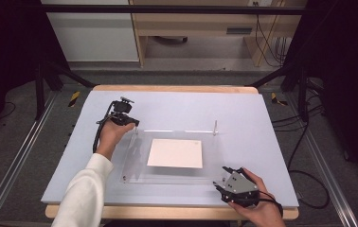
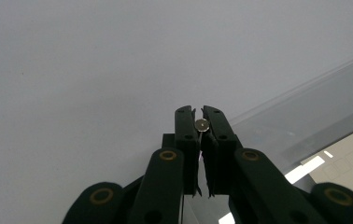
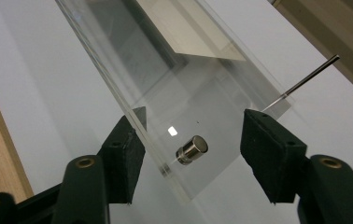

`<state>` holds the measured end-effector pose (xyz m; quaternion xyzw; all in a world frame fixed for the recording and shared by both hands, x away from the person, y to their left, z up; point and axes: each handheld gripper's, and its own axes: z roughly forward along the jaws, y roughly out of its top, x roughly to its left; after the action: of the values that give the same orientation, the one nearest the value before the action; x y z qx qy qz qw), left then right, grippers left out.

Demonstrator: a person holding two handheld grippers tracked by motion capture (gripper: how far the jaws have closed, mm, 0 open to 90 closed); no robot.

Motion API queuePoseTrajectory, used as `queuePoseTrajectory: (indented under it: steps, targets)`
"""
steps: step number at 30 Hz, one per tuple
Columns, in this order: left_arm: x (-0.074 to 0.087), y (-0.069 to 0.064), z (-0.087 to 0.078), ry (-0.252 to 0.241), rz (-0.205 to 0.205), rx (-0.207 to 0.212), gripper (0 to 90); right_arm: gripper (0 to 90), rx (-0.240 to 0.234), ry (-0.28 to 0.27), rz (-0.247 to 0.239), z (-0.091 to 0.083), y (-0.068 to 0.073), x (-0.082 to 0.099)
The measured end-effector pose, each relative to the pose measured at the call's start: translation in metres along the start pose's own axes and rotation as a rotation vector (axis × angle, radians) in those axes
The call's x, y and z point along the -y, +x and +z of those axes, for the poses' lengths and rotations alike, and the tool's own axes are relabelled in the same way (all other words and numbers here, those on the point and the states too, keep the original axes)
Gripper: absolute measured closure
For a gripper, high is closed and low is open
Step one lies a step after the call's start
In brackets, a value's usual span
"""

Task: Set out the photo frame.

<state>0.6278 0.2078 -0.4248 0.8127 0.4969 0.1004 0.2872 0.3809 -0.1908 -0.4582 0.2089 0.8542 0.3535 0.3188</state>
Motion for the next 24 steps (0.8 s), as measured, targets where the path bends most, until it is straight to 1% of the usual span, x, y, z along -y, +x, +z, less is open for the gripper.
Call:
queuePoseTrajectory:
  steps: [2, 8, 10, 11, 13, 14, 16, 17, 18, 19, 20, 22, 24]
  targets:
    - [0.000, 0.001, 0.000, -0.001, 0.000, 0.004, 84.6, 42.7, 0.004, -0.004, -0.009, -0.001, 0.001, -0.001]
    - [0.001, 0.001, 0.000, -0.007, 0.005, 0.006, 84.4, 44.8, 0.013, -0.008, -0.010, -0.003, 0.002, -0.003]
    - [0.002, 0.000, 0.000, -0.019, 0.012, 0.004, 84.2, 45.5, 0.010, -0.010, -0.011, -0.003, 0.002, -0.004]
    - [0.003, 0.000, -0.001, -0.031, 0.023, 0.003, 84.2, 46.1, 0.011, -0.010, -0.013, -0.004, 0.002, -0.004]
    - [0.007, 0.001, -0.002, -0.052, 0.035, 0.013, 83.9, 46.1, 0.007, -0.006, -0.013, -0.004, 0.002, -0.004]
    - [0.008, 0.001, -0.003, -0.069, 0.038, 0.012, 83.5, 46.1, 0.007, -0.004, -0.018, -0.004, 0.002, -0.004]
    - [0.011, 0.002, -0.005, -0.094, 0.048, 0.002, 79.5, 46.2, 0.007, 0.002, -0.025, -0.003, 0.003, -0.004]
    - [0.012, 0.001, -0.009, -0.129, 0.068, -0.011, 79.0, 46.4, 0.009, 0.004, -0.025, -0.004, 0.004, -0.004]
    - [0.012, 0.001, -0.011, -0.149, 0.077, -0.020, 77.5, 46.7, 0.012, -0.001, -0.020, -0.004, 0.003, -0.005]
    - [0.011, 0.000, -0.015, -0.174, 0.082, -0.018, 76.9, 47.3, 0.013, -0.005, -0.017, -0.005, 0.003, -0.005]
    - [0.011, -0.001, -0.021, -0.209, 0.082, -0.018, 76.1, 48.0, 0.018, -0.010, -0.015, -0.005, 0.003, -0.006]
    - [0.011, -0.001, -0.029, -0.247, 0.082, -0.026, 71.2, 48.4, 0.021, -0.018, -0.011, -0.007, 0.001, -0.008]
    - [0.013, -0.002, -0.039, -0.277, 0.090, -0.051, 65.8, 48.6, 0.018, -0.021, -0.004, -0.007, -0.001, -0.009]
